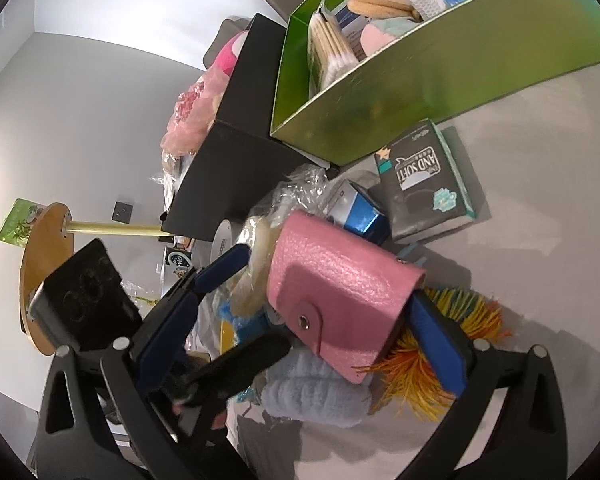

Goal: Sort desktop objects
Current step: 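Close the left gripper on the pink wallet and lift it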

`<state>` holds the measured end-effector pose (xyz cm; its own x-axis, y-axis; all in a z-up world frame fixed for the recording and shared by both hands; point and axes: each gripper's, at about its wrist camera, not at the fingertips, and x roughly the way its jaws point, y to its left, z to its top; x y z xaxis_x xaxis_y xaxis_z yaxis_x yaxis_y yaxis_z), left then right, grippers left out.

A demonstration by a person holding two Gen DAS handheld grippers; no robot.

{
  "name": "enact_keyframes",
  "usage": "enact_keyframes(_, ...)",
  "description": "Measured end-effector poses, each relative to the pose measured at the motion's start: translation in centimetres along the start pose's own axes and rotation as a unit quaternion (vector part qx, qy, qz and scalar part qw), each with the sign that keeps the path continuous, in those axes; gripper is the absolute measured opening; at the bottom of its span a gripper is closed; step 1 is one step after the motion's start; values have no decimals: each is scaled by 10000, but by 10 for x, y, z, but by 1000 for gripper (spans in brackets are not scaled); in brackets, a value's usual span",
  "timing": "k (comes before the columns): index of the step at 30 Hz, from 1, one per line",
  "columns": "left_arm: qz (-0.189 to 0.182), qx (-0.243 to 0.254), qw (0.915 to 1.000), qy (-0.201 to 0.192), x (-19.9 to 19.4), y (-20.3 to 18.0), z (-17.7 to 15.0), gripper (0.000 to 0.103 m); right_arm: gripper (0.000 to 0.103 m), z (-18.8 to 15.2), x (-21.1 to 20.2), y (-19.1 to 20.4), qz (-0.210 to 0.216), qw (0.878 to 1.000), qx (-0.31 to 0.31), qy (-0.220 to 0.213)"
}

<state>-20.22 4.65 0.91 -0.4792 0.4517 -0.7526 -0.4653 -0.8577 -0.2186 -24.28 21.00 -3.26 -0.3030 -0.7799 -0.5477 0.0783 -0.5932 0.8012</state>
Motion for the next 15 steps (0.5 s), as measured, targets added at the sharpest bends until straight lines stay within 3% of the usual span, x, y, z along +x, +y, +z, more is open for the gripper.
enact_keyframes(6, 41, 171, 9998, -127, -15, -14, 2, 102, 103, 0, 0, -1, 18, 10000, 13, -6)
enact_keyframes(9, -193, 262, 9992, -217, -23, -22, 7, 102, 103, 0, 0, -2, 38, 10000, 31, -20)
enact_keyframes(15, -260, 137, 9996, 55, 3, -19, 12, 102, 103, 1, 1, -4, 53, 10000, 44, -27)
